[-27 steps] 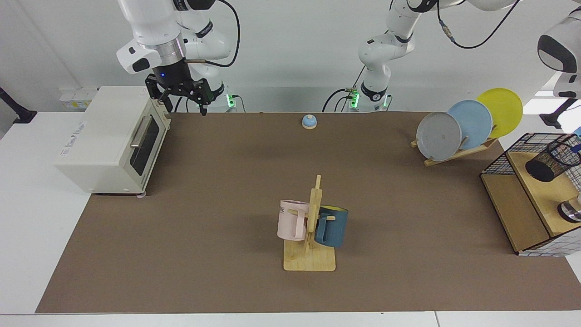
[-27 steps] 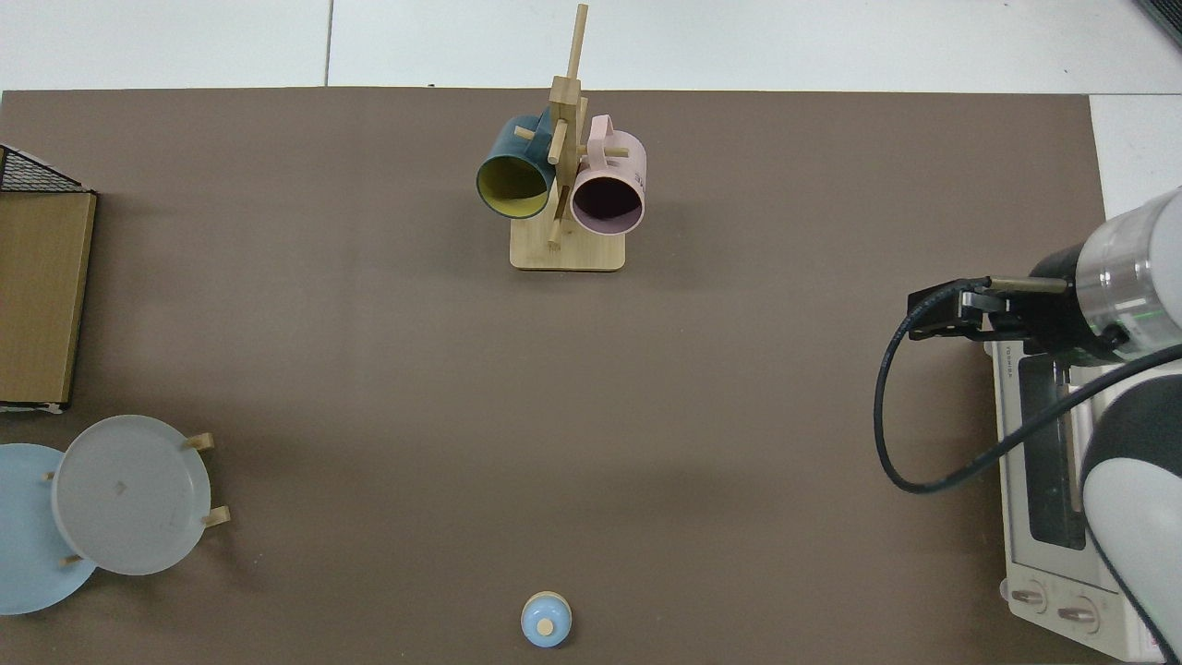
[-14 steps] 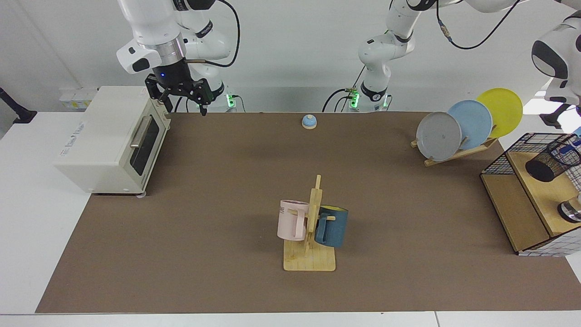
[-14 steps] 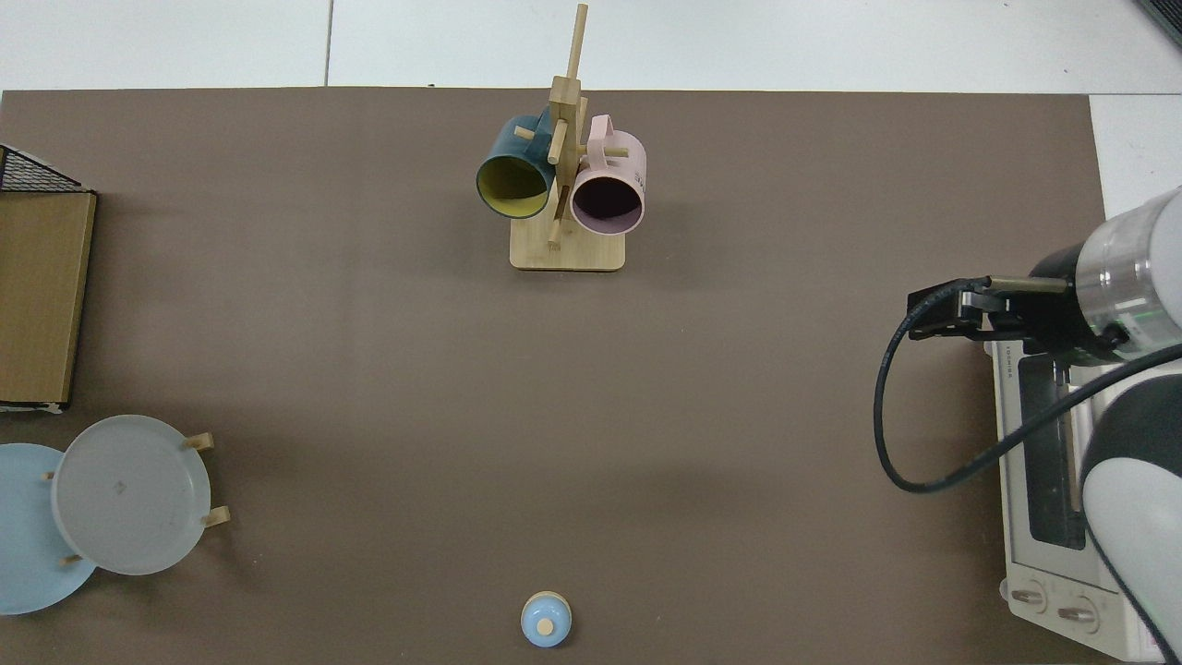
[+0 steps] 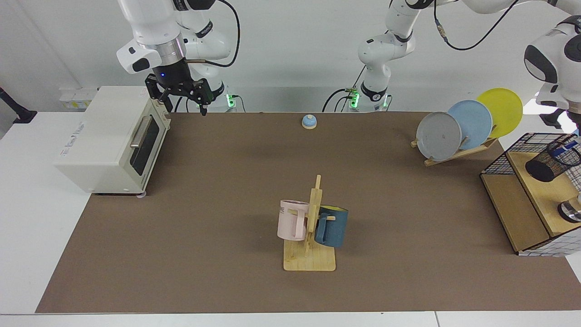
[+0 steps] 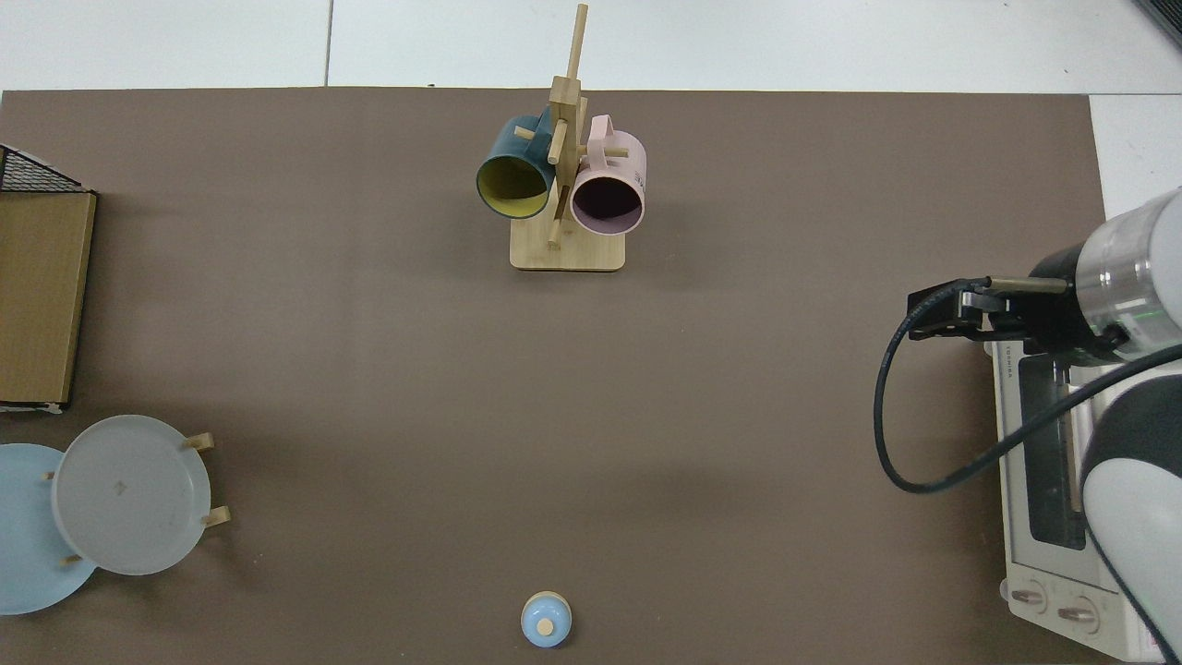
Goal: Put markers into pen holder
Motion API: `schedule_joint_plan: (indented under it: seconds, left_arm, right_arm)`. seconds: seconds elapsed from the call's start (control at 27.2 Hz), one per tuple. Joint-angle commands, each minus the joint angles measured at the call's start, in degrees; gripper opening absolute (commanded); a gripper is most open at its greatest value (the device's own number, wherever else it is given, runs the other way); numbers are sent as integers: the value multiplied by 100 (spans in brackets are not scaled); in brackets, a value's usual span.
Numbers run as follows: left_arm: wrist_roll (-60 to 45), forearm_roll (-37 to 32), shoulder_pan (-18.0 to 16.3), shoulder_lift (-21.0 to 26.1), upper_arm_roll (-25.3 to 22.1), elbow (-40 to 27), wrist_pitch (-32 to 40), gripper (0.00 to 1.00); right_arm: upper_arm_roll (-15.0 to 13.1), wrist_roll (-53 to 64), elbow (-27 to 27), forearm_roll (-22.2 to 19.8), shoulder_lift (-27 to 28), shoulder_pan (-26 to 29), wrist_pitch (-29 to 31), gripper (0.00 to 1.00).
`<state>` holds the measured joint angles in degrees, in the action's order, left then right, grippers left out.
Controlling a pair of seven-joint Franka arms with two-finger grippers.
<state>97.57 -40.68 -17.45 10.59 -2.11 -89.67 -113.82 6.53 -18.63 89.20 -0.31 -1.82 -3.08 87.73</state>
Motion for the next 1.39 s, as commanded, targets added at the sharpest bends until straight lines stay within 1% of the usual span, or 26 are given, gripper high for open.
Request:
schedule_joint_plan:
  seconds: [0.0, 0.26, 0.4, 0.62, 1.14, 1.36]
  left_arm:
    - [-159, -150, 101, -206, -176, -306, -281, 0]
    - [-326, -212, 101, -198, -176, -499, -325, 0]
    - [-511, -353, 101, -154, -220, -657, -580, 0]
    - [-564, -344, 101, -162, -246, -745, -589, 0]
    - [-502, -256, 101, -180, -255, -947, -598, 0]
    - [-424, -10, 92, -180, -264, -974, -572, 0]
  right_arm:
    - [58, -97, -43, 75, -20, 79, -81, 100]
    - [58, -97, -43, 75, -20, 79, -81, 100]
    - [58, -97, -43, 75, -20, 79, -81, 100]
    - [58, -97, -43, 67, -20, 79, -81, 100]
    - [59, -97, -52, 67, -20, 79, -81, 100]
    - [67, -97, -52, 67, -20, 79, -81, 100]
